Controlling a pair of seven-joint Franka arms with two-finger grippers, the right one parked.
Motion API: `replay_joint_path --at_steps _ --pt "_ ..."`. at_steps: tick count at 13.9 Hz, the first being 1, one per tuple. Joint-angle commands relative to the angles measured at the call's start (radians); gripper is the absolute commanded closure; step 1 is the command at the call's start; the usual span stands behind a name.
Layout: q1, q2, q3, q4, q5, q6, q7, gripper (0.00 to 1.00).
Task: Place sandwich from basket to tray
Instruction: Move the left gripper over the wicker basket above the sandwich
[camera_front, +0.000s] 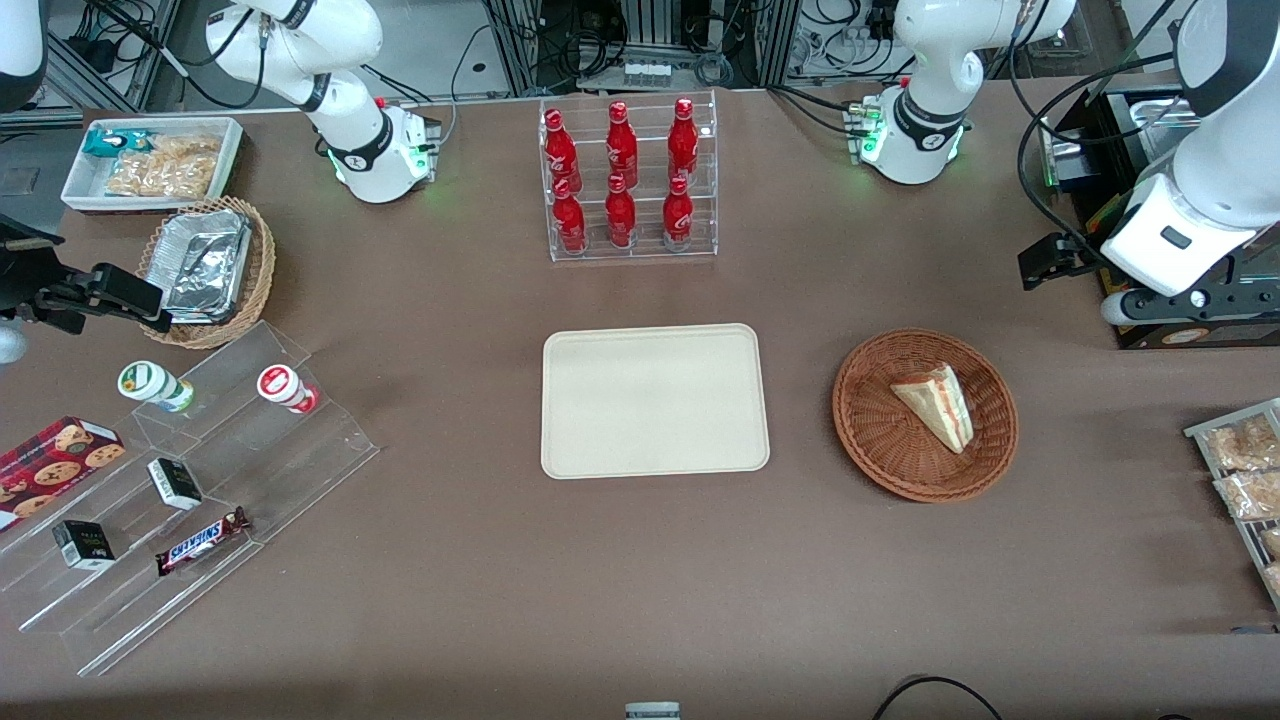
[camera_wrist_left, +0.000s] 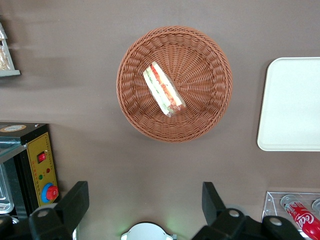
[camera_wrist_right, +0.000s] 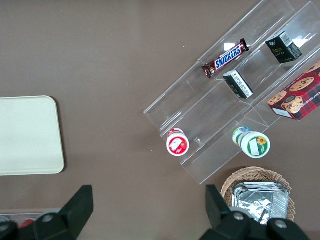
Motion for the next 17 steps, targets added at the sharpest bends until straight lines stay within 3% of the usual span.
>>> replay_joint_path --at_steps 1,7,13,17 --pt "0.0 -0.008 -0.006 0.004 0.008 -0.014 0.012 0.0" --pt "-0.004 0.102 -0.008 -0.107 0.001 0.073 0.011 0.0" --pt "-0.001 0.103 -0.006 -0.391 0.001 0.461 -0.008 0.0" --pt "0.003 0.104 -0.006 -0.554 0.001 0.732 -0.145 0.0"
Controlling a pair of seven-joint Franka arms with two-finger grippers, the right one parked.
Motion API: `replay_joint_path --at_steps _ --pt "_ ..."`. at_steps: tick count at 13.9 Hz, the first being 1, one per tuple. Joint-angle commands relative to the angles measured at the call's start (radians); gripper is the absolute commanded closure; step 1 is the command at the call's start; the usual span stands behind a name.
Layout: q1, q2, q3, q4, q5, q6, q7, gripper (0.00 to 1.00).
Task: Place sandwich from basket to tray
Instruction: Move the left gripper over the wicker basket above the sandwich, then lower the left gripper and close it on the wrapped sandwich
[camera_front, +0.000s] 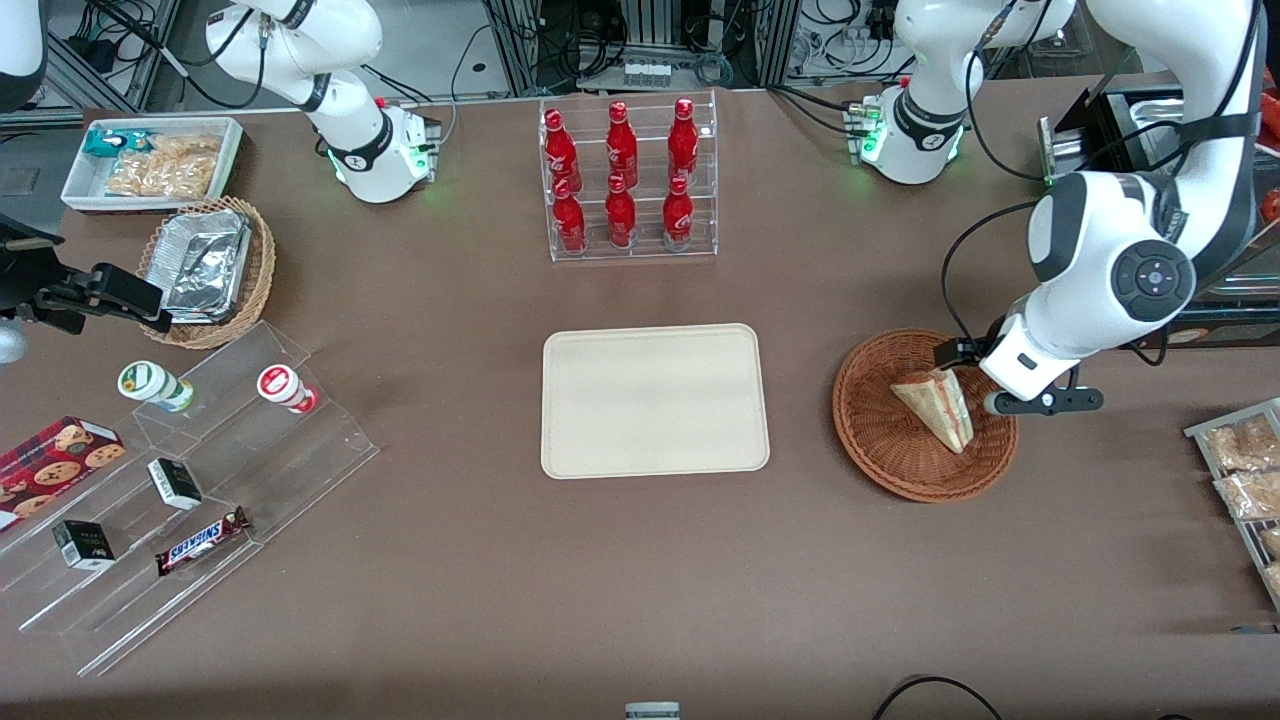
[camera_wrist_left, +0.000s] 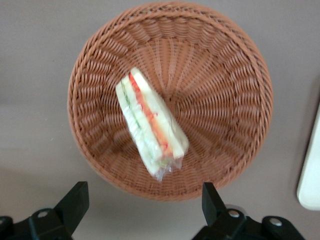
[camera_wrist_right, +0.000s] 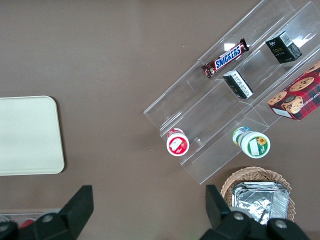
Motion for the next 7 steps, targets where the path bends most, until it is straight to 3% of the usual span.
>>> replay_joint_path --at_steps 1,7 --pt "0.004 -0.035 -0.003 -0.126 0.001 0.168 -0.149 0.0" --pt "0.001 0.002 -0.003 -0.166 0.001 0.303 -0.601 0.0"
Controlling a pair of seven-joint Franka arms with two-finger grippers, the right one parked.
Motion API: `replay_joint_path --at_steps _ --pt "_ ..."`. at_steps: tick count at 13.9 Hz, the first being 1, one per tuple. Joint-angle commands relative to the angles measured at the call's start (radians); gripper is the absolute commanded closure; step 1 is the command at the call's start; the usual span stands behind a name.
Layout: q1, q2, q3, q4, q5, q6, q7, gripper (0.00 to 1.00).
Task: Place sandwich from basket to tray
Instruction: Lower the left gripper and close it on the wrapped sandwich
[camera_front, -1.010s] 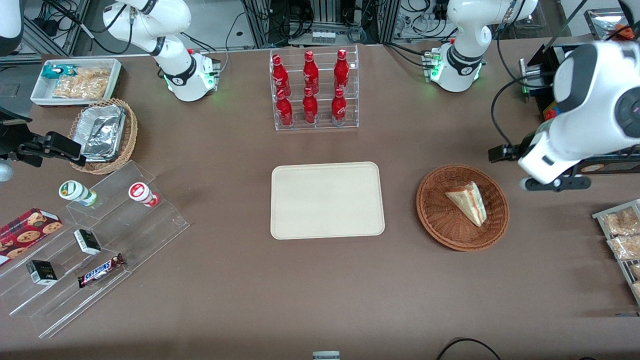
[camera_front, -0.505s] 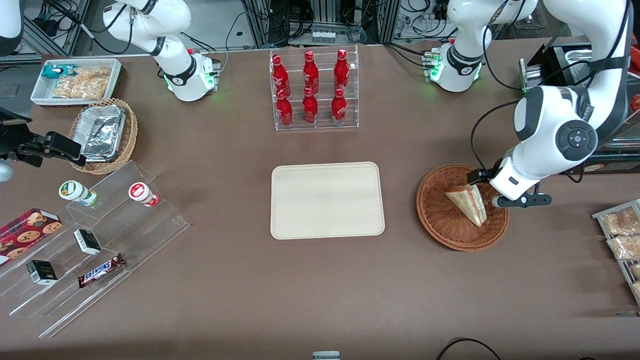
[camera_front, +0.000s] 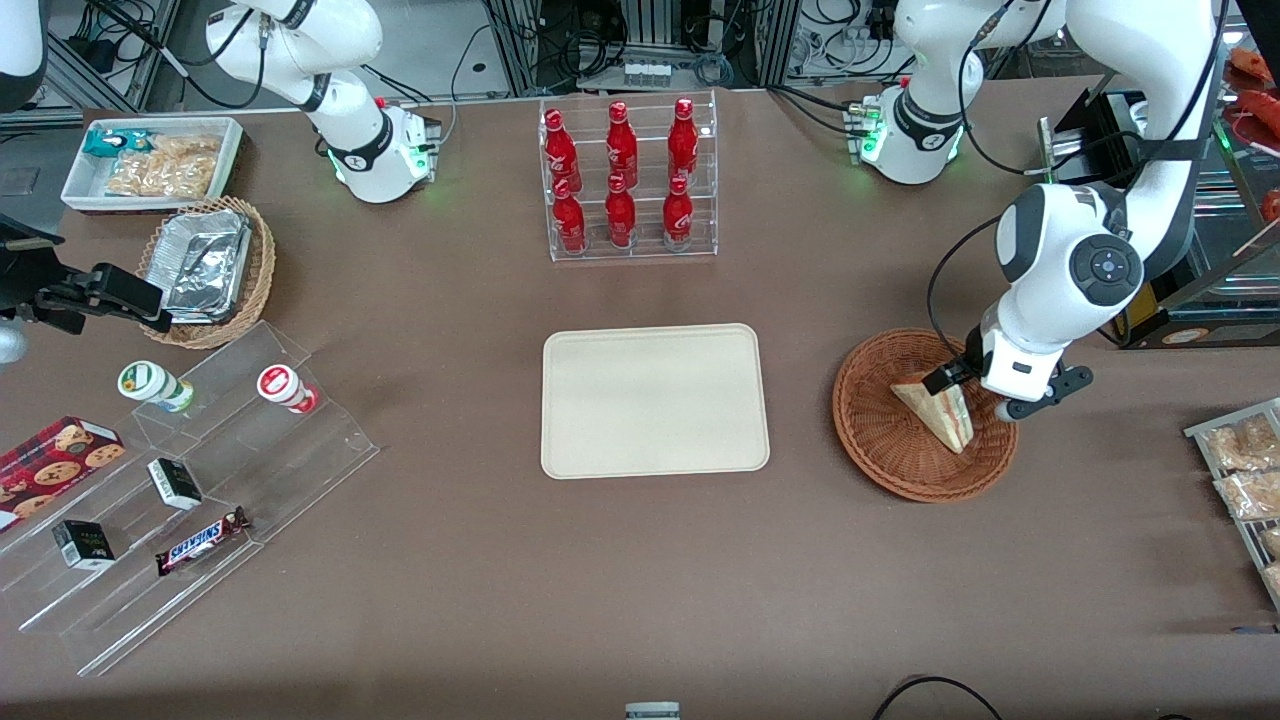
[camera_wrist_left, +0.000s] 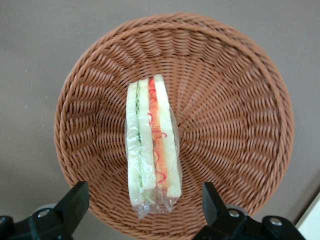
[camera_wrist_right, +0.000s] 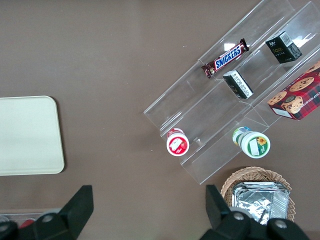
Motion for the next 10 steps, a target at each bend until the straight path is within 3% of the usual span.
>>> replay_joint_path --at_steps 1,4,8,9,10 --pt "0.003 0.021 -0.003 -0.038 0.002 0.109 -0.197 0.0" --pt "0.0 0.059 -0.003 -0.057 0.002 0.189 -0.351 0.0" --pt "0.0 0.099 -0.003 -0.081 0.002 0.233 -0.363 0.0" --pt "0.0 0.107 -0.003 -0.08 0.002 0.233 -0.371 0.04" --pt "0.0 0.107 -0.003 -0.08 0.002 0.227 -0.372 0.31"
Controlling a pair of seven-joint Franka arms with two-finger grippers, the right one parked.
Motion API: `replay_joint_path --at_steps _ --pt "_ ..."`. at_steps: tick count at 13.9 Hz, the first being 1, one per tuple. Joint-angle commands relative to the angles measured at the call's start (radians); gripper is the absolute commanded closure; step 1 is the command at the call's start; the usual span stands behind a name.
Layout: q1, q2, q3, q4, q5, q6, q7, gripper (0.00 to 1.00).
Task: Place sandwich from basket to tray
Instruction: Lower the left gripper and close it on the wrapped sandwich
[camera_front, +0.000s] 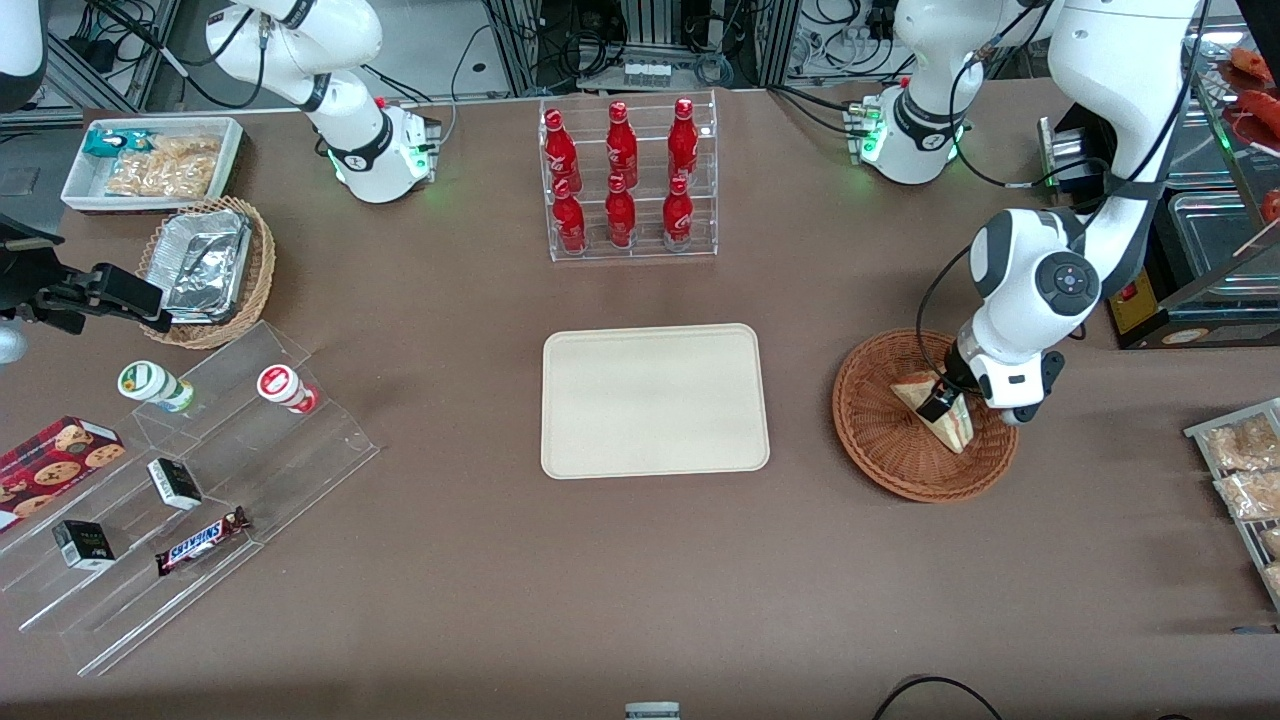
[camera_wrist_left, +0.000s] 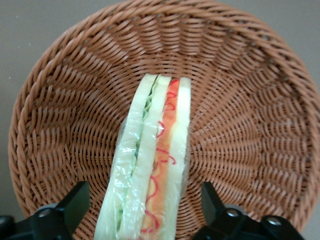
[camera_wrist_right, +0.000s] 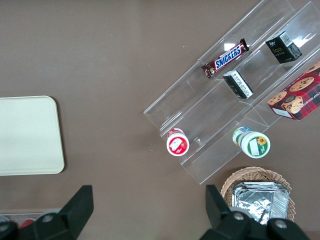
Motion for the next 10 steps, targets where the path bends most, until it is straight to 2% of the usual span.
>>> replay_joint_path --at_steps 1,2,3,6,10 --pt "0.0 -0.004 -0.003 -0.005 0.002 0.007 -0.018 0.58" --pt "-0.003 -0.009 -0.003 -0.002 0.005 -0.002 -0.007 0.8" --pt "-0.003 -0.02 -0.004 0.001 0.014 -0.037 0.03 0.89" --pt "-0.004 -0.043 -0.007 0.088 0.016 -0.221 0.272 0.92" --pt "-0.073 0.009 -0.011 0.31 0.017 -0.448 0.55 0.89"
